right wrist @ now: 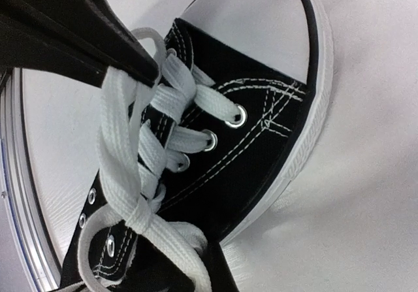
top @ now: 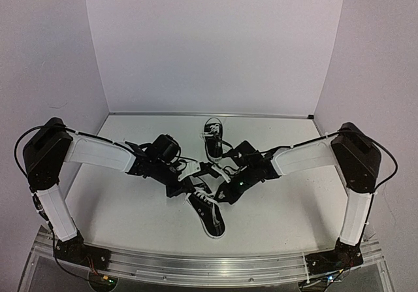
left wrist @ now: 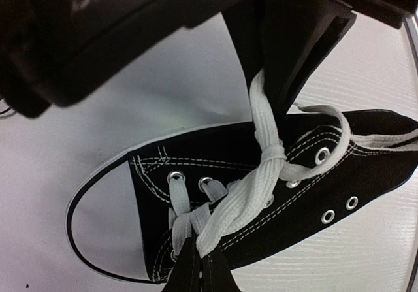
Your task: Tie the shoes
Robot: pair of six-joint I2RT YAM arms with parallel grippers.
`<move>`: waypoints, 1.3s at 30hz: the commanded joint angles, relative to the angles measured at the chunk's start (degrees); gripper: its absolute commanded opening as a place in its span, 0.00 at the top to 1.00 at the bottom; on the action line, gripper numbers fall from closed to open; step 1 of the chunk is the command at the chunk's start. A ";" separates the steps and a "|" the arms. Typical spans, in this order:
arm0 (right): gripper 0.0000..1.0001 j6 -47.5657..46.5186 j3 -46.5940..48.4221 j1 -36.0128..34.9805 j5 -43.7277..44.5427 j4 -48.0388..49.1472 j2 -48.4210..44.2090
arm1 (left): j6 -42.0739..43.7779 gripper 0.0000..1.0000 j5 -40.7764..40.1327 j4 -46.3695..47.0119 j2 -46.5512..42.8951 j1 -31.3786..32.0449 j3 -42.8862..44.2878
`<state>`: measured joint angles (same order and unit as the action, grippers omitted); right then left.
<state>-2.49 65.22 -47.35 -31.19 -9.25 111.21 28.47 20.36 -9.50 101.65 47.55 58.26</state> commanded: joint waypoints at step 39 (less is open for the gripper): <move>0.99 8.43 -3.66 -5.20 -3.60 -2.75 0.76 | -1.34 0.69 -10.50 -6.38 2.23 0.61 1.22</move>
<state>4.68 60.84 -49.75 -31.34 -10.02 109.14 27.09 14.30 -12.14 102.50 48.77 58.17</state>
